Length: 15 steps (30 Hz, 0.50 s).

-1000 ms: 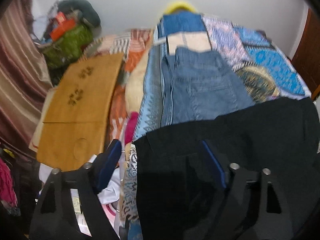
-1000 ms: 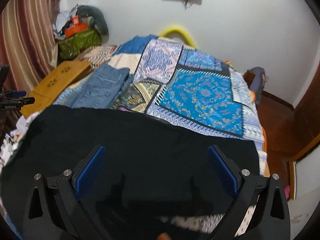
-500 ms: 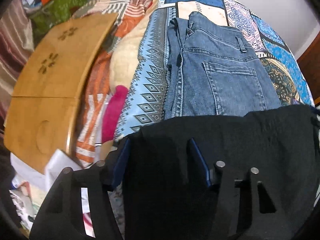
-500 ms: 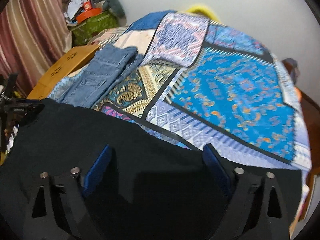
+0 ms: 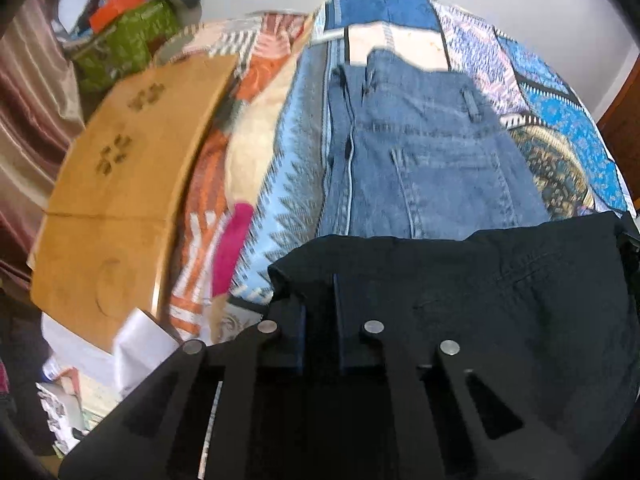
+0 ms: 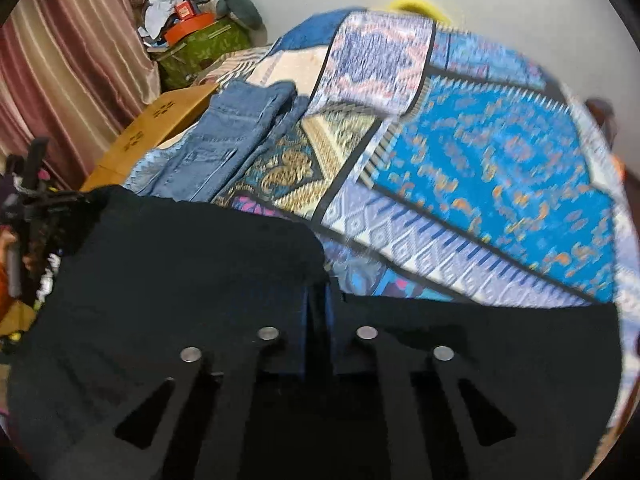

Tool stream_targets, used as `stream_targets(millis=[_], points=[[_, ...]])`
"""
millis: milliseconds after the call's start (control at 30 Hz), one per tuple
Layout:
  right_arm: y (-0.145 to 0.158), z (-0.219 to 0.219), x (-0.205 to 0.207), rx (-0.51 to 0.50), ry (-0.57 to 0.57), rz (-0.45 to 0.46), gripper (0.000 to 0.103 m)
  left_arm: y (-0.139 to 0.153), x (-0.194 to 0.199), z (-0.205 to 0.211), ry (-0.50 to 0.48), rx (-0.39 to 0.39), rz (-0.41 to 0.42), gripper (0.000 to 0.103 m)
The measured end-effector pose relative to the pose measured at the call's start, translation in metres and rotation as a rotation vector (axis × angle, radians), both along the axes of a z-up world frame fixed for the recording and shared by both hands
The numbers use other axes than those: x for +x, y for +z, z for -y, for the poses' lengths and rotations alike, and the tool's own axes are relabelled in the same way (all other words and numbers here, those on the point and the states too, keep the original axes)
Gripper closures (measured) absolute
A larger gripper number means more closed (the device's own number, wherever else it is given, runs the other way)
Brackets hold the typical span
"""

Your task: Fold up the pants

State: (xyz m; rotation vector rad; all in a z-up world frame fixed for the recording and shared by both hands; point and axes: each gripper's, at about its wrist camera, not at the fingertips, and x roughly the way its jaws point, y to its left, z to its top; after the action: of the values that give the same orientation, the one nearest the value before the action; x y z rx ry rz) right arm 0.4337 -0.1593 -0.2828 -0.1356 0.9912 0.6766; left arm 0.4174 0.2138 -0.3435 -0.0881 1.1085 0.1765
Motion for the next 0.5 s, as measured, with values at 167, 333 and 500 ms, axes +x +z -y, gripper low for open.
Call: stream_targets(millis=[167,333,500], points=[[0.023,-0.001,0.007,-0.016,-0.089,0.140,0.099,0.036,0.013,0.001,0.002,0.068,0.087,0.092],[0.049,0.007,0.007,0.040,-0.155,0.181,0.099,0.063,0.017,0.003,-0.002,0.061,0.147,0.093],[0.064,0.017,-0.021,0.073,-0.143,0.181,0.099,0.078,-0.012,0.006,-0.037,0.020,0.170,0.093]])
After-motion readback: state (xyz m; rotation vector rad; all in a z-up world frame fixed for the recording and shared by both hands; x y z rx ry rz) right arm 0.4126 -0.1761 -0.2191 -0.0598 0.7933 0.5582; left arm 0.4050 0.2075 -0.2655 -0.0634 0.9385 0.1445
